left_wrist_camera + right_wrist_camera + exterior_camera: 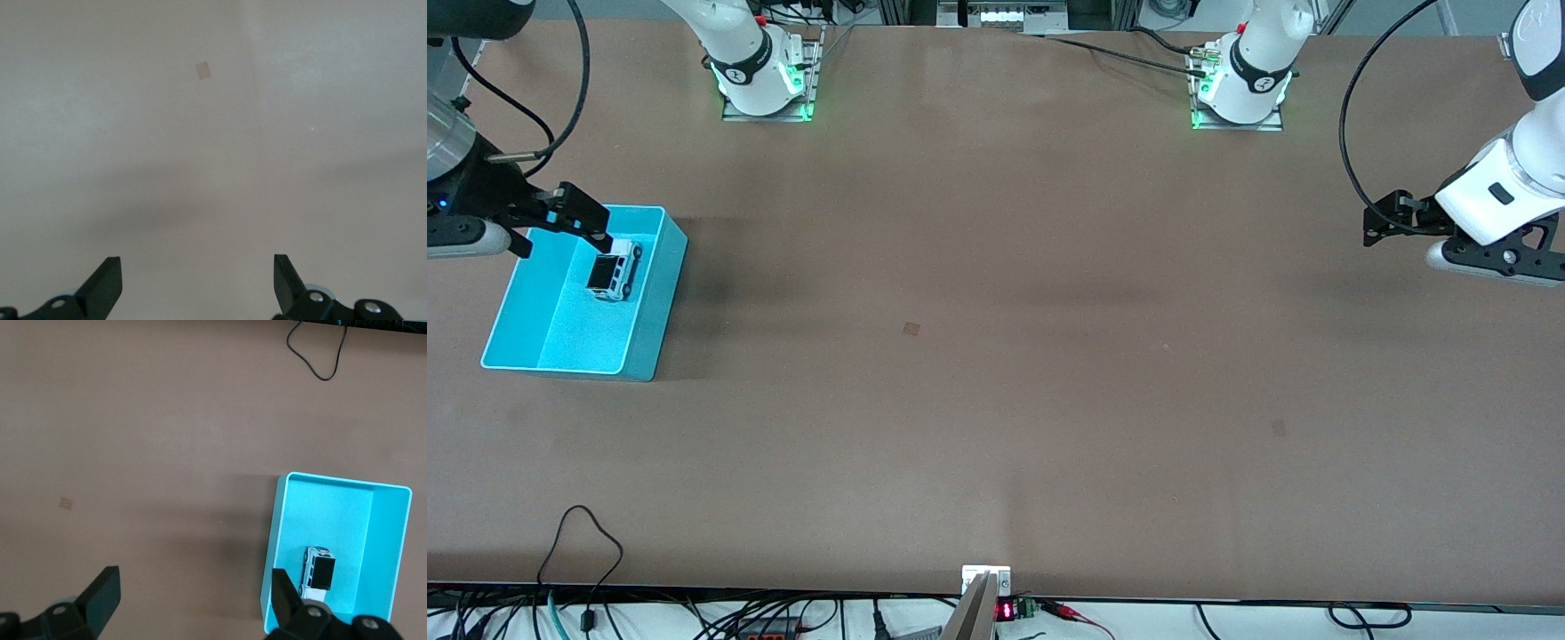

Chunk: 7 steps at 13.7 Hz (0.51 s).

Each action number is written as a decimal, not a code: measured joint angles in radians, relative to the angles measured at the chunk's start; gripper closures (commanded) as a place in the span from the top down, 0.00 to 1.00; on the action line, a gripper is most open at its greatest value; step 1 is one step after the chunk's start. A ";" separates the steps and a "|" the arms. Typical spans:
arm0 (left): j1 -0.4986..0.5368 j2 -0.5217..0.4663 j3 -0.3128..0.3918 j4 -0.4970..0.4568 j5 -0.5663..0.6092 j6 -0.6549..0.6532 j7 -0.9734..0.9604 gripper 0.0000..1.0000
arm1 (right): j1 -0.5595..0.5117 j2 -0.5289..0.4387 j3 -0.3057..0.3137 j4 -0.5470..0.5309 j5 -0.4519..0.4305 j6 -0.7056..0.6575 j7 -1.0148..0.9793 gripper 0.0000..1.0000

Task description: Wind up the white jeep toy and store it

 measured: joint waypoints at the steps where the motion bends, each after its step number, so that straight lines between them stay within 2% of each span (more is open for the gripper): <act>1: 0.000 0.000 0.000 0.000 0.000 -0.002 0.000 1.00 | -0.002 0.000 0.000 0.007 0.000 -0.037 0.005 1.00; 7: 0.000 0.000 0.000 0.000 0.000 -0.003 0.000 1.00 | -0.008 0.009 -0.001 0.033 0.000 -0.065 0.006 1.00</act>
